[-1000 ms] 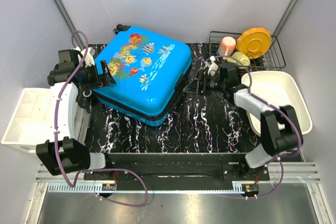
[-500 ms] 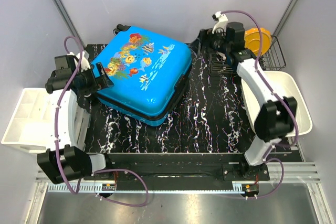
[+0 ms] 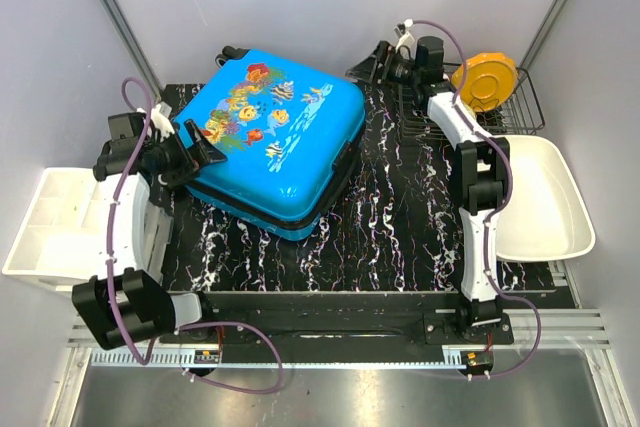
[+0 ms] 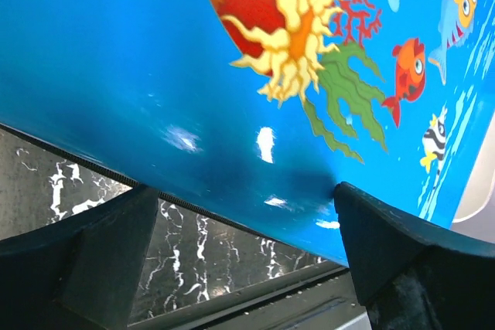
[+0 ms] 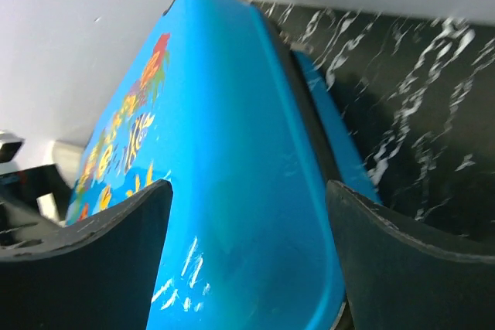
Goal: Open, take out, and arrange the luggage
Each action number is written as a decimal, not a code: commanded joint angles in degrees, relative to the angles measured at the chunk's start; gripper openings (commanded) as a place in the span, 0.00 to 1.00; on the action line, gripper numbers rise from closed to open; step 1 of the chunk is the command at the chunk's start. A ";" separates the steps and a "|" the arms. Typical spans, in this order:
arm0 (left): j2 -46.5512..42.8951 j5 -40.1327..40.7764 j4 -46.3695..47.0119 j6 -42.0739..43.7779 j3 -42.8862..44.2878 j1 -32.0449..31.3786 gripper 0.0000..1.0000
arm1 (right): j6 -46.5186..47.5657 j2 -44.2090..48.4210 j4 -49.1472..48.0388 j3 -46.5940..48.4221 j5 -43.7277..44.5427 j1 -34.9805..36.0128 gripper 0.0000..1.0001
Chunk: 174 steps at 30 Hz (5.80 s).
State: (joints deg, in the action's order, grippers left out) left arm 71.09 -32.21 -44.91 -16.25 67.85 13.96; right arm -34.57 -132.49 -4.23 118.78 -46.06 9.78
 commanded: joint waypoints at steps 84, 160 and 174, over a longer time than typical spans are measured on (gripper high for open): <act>16.07 0.75 -5.19 14.67 35.76 -4.29 0.99 | 44.86 44.08 -2.33 -57.52 10.72 28.62 0.66; 3.62 -1.81 -4.93 29.79 18.89 -17.65 0.99 | 42.39 30.97 -46.84 -74.22 37.79 27.13 0.52; 3.79 -2.60 -4.93 30.93 18.63 -16.77 0.99 | 50.03 33.87 -50.00 -78.08 35.70 27.05 0.03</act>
State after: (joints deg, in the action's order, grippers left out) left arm 75.99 -34.26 -52.62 13.65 86.61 -3.49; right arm 12.14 -102.17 -49.34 42.26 -8.69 36.32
